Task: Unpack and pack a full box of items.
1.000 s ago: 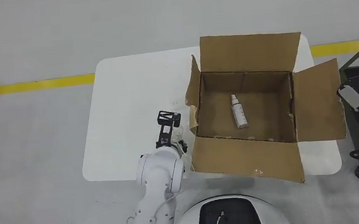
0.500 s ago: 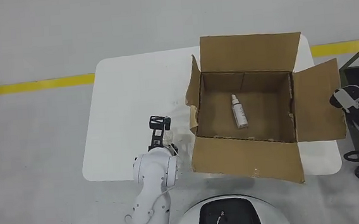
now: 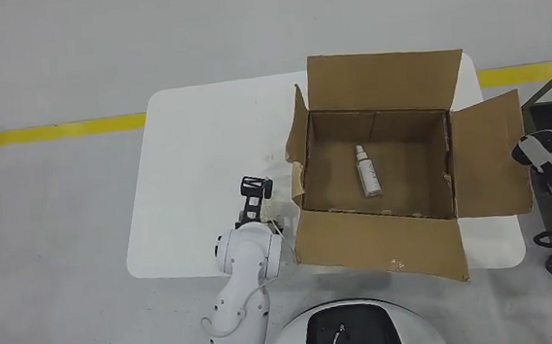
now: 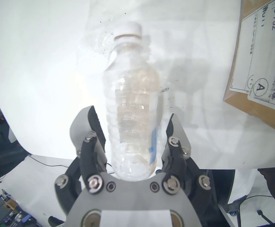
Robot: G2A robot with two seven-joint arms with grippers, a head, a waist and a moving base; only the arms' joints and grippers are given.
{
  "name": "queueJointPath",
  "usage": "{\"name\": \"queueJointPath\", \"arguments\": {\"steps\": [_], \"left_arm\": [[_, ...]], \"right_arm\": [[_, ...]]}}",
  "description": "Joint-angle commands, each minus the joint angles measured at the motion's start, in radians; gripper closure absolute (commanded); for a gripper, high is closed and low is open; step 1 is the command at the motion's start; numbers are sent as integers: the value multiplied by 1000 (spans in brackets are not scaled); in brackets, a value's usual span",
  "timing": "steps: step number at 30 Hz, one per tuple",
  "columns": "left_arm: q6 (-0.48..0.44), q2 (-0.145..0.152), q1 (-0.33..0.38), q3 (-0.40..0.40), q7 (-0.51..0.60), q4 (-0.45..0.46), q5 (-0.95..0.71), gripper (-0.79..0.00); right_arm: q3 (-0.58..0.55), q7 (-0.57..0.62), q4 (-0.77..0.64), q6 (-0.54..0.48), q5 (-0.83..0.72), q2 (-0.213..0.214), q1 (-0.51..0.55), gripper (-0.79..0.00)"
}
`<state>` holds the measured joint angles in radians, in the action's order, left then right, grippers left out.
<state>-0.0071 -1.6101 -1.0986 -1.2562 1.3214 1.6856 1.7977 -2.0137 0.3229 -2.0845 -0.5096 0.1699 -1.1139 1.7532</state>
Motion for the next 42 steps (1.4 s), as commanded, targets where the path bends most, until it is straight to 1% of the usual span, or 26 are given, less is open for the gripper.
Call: {"name": "queueJointPath", "arguments": {"steps": [1, 6, 10, 11, 12, 16, 19, 23, 26, 39, 40, 42], "left_arm": [[-1, 0, 3, 2, 3, 2, -1, -785], [-2, 0, -3, 3, 12, 62, -1, -785], [-7, 1, -15, 5, 22, 143, 6, -785], [-8, 1, -18, 5, 26, 165, 11, -785], [-8, 1, -20, 5, 26, 192, 14, -785], [-13, 2, -22, 10, 32, 268, 32, -785], [-18, 1, -19, 19, 33, 306, 36, -785], [-17, -1, -14, 30, 34, 322, 39, -785], [-14, -2, -11, 37, 30, 321, 41, -785], [-17, -3, -9, 44, 27, 318, 40, -785], [-17, -3, -9, 44, 27, 318, 40, -785], [-21, -1, -20, 37, -20, 334, 38, -785]], "right_arm": [[-4, 0, -5, 2, -3, 0, -7, -86], [1, 21, -34, 3, -19, 3, -35, -86], [37, 60, -66, 9, -9, 7, -71, -86], [52, 66, -73, 10, 2, 8, -84, -71], [75, 78, -76, 5, 19, 9, -98, 0], [181, 101, -46, 22, 99, 11, -171, 0], [271, 110, 4, 80, 215, 10, -232, 0], [394, 85, 72, 145, 337, 3, -298, 0], [460, 50, 115, 199, 388, -3, -329, 0], [466, 40, 116, 202, 383, -5, -331, 0], [468, 39, 121, 208, 378, -5, -327, 0], [471, 27, 134, 250, 372, -7, -327, 0]]}}
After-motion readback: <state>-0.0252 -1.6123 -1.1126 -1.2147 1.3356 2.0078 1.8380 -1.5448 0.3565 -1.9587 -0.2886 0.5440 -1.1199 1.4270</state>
